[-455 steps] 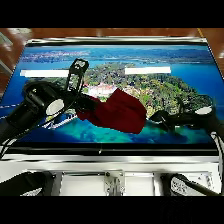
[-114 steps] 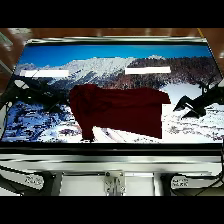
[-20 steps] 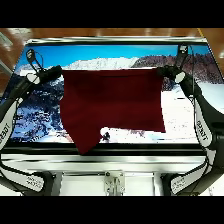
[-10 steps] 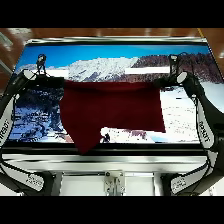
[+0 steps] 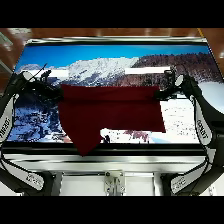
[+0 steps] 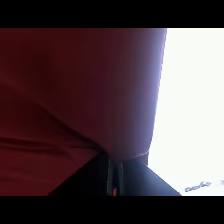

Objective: Fold the shirts.

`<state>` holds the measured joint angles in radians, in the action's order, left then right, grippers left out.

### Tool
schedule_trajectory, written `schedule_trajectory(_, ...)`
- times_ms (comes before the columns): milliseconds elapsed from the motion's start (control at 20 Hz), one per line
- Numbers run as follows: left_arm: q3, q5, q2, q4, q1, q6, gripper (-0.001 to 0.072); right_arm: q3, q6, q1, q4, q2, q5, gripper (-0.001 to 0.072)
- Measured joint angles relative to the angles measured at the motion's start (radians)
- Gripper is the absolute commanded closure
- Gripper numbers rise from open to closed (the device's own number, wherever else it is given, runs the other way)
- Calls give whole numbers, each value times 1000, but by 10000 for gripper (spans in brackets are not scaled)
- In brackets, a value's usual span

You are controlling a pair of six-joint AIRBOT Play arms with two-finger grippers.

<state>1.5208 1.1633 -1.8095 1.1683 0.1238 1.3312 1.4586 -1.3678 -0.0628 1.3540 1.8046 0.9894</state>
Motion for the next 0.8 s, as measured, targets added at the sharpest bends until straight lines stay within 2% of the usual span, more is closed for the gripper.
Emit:
schedule_trajectory(50, 1, 13, -3, -7, 1, 0, 52, 0, -2, -1, 7, 0, 5, 96)
schedule_trajectory(100, 6, 42, -4, -15, 5, 1, 55, 0, -2, -3, 8, -5, 18, 90)
schedule_trajectory(150, 14, 69, -6, -19, 10, 1, 103, 0, -1, -4, 14, -15, 36, 90)
schedule_trajectory(200, 26, 114, -7, -20, 21, 1, 211, 0, 3, -4, 32, -29, 69, 90)
schedule_trajectory(350, 45, 288, 16, -21, 85, 1, 191, 0, 14, -21, 148, -92, 209, 93)
schedule_trajectory(500, -46, 393, 105, -25, 163, 1, 49, -30, 19, -113, 163, -173, 352, 93)
schedule_trajectory(600, -191, 388, 195, -40, 206, -8, 48, -88, 37, -203, 69, -236, 409, 93)
schedule_trajectory(800, -525, 267, 349, -126, 245, -78, 53, -236, 87, -348, -100, -347, 456, 93)
